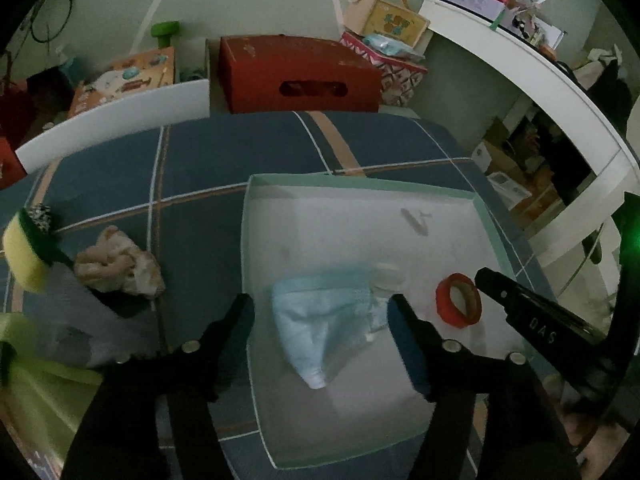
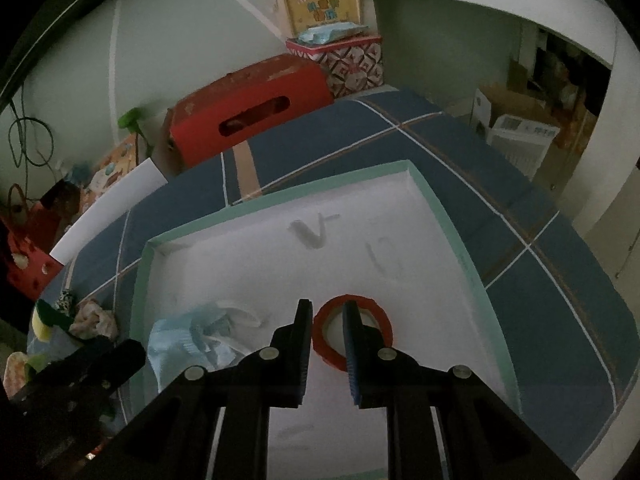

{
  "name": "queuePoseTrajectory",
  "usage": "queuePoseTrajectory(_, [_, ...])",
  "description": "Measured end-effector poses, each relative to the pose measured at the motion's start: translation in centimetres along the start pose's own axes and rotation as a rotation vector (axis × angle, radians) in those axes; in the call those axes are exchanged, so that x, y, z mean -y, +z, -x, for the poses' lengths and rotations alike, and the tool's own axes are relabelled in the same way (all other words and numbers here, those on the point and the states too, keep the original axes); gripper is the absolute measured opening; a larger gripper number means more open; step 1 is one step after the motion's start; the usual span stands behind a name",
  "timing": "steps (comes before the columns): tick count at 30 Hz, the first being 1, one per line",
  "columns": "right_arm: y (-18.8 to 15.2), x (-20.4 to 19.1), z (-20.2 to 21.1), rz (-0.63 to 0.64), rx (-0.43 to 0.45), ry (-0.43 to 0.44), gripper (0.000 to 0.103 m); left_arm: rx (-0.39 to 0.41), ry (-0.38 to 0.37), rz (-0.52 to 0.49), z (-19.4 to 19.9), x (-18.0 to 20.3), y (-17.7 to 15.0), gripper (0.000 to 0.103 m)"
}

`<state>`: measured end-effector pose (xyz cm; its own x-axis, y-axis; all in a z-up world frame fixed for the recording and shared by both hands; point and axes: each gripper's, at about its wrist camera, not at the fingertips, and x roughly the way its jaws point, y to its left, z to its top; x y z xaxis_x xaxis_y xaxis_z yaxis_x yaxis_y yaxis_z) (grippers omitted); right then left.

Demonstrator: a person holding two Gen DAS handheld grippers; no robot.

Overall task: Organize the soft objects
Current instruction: 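Lower the mask into the white tray and open the left tool while the right tool releases the tape roll, then withdraw both tools from the tray back toward the pile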

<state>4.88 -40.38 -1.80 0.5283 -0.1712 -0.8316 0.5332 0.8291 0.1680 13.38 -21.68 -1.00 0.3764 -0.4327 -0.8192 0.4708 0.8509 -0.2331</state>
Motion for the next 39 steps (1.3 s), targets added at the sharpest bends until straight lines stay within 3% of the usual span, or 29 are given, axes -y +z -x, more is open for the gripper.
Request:
queuePoseTrajectory(2, [0.0, -0.2, 0.2, 0.005, 0.004, -0.006, 0.024, 0.014, 0.013, 0.001, 0.5, 0.0, 0.1, 0.082])
queuePoseTrajectory(4, [-0.1, -0.5, 0.4, 0.012, 0.008, -0.02, 0.052, 0.033, 0.028, 0.004, 1.1, -0.1, 0.2, 0.087])
queuePoseTrajectory(9, [0.0, -1.0, 0.6, 0.032, 0.018, -0.03, 0.063, 0.064, 0.051, 0.024, 1.9, -0.9, 0.3, 0.089])
queuePoseTrajectory(11, [0.0, -1.3, 0.4, 0.045, 0.014, -0.044, 0.073, 0.071, 0.062, 0.042, 1.8, -1.4, 0.4, 0.095])
queuePoseTrajectory(13, [-0.1, -1.3, 0.2, 0.052, 0.011, -0.065, 0.094, 0.087, 0.085, 0.055, 1.9, -1.7, 0.4, 0.103])
queuePoseTrajectory(15, [-0.1, -1.3, 0.0, 0.054, 0.01, -0.081, 0.103, 0.091, 0.096, 0.06, 1.9, -2.0, 0.4, 0.103])
queuePoseTrajectory(30, [-0.3, -2.0, 0.4, 0.08, 0.023, -0.073, 0.103, 0.085, 0.137, 0.035, 2.9, -1.9, 0.1, 0.103])
queuePoseTrajectory(35, [-0.4, -3.1, 1.0, 0.081, 0.012, -0.021, 0.103, 0.103, 0.182, 0.003, 4.5, -1.9, 0.0, 0.103])
queuePoseTrajectory(39, [-0.9, -4.5, 1.3, 0.122, 0.006, -0.031, 0.103, 0.088, 0.212, -0.01, 5.4, -2.2, -0.4, 0.103])
